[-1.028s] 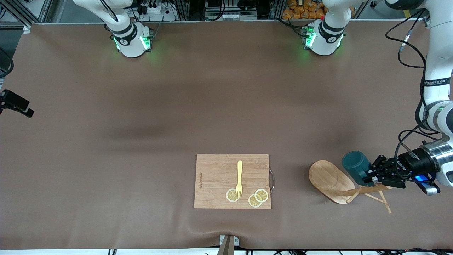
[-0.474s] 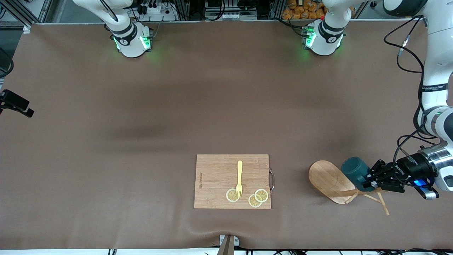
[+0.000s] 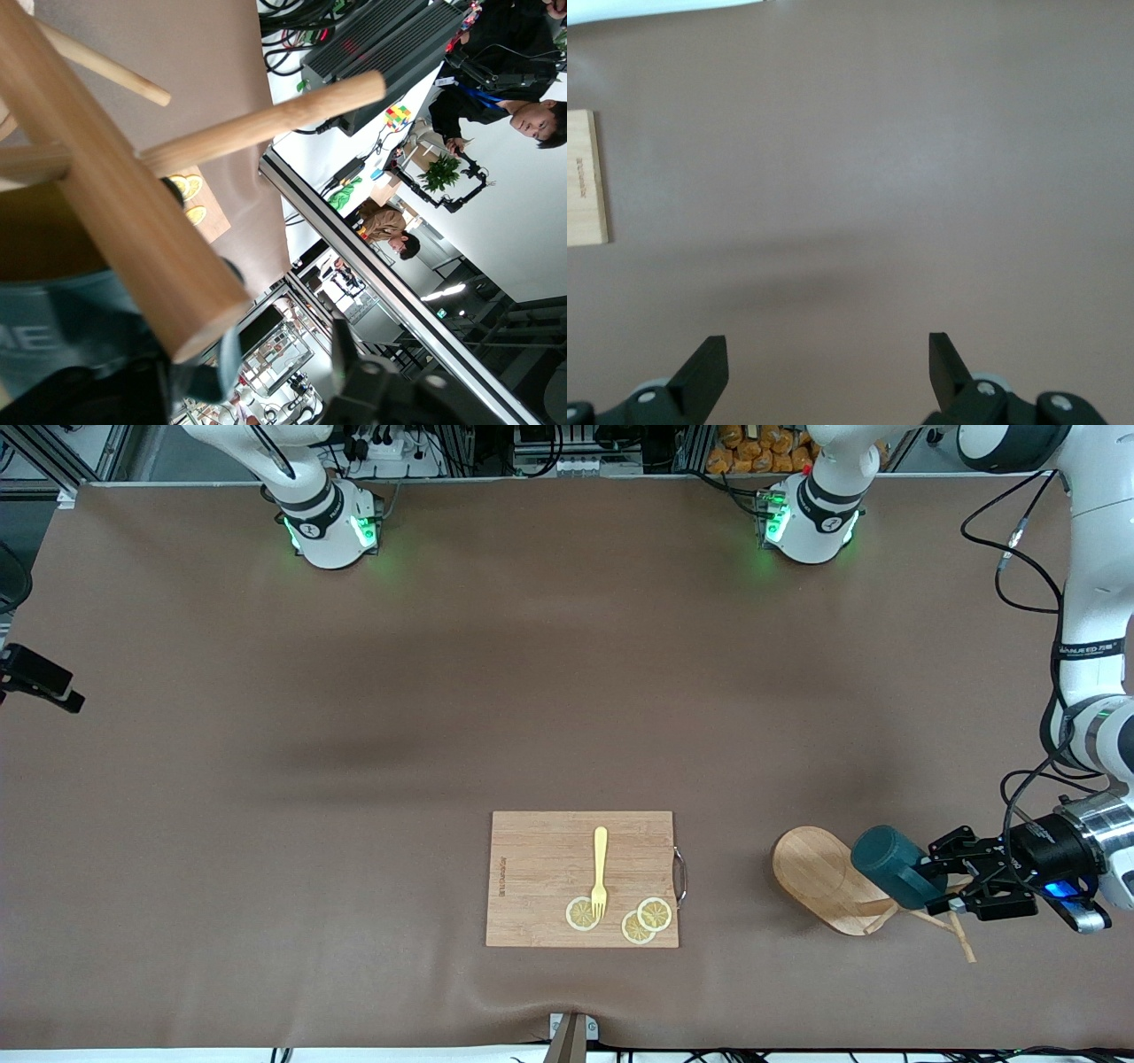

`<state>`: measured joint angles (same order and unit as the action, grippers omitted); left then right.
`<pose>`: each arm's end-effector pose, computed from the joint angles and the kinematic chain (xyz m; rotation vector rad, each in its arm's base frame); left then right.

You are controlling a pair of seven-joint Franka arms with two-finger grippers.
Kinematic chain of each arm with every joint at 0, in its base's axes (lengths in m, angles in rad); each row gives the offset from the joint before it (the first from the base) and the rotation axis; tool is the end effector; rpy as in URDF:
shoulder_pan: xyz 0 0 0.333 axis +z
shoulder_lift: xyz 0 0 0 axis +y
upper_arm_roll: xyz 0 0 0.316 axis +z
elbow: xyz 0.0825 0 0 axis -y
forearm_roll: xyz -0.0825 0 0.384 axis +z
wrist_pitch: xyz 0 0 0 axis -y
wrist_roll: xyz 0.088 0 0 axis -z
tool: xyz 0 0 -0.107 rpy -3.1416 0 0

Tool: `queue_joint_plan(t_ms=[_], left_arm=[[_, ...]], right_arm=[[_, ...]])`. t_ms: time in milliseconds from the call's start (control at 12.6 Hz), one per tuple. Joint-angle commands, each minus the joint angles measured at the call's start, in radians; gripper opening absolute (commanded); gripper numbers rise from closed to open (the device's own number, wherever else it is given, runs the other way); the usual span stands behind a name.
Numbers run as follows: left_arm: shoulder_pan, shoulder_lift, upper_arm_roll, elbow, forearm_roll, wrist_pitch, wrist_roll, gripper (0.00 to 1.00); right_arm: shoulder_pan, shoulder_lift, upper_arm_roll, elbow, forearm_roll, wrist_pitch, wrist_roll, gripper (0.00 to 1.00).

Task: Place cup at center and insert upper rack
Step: 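Hook the mug handle onto a mug-tree peg with the left gripper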

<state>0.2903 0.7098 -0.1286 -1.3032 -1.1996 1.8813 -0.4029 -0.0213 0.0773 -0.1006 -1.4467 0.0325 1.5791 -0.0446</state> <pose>0.7436 0.0761 0.3635 1.6712 1.0179 -0.2831 0.5764 -0.0646 0.6403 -3.1180 0.1188 -0.0895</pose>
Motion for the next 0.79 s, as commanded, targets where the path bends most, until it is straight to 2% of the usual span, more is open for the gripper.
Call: queue_joint_plan(t_ms=[0, 158, 316, 712], left_arm=[[-0.002, 0.004, 0.004, 0.004, 0.005, -0.002, 0.004, 1.00], [0.000, 0.000, 0.006, 0.002, 0.008, -0.011, 0.004, 1.00], [-0.003, 0.002, 0.006, 0.005, 0.031, -0.008, 0.006, 1.00], [-0.011, 0.007, 0.007, 0.041, 0.032, 0.001, 0.012, 1.00]], right_arm=[[0.011, -0.011, 0.013, 0.087, -0.003, -0.152, 0.015, 1.00], [0.052, -0.020, 0.009, 0.100, -0.009, -0.267, 0.018, 1.00], [0.049, -0.045, 0.009, 0.098, 0.001, -0.312, 0.020, 1.00], [0.046, -0.065, 0.006, 0.088, 0.006, -0.263, 0.046, 1.00]])
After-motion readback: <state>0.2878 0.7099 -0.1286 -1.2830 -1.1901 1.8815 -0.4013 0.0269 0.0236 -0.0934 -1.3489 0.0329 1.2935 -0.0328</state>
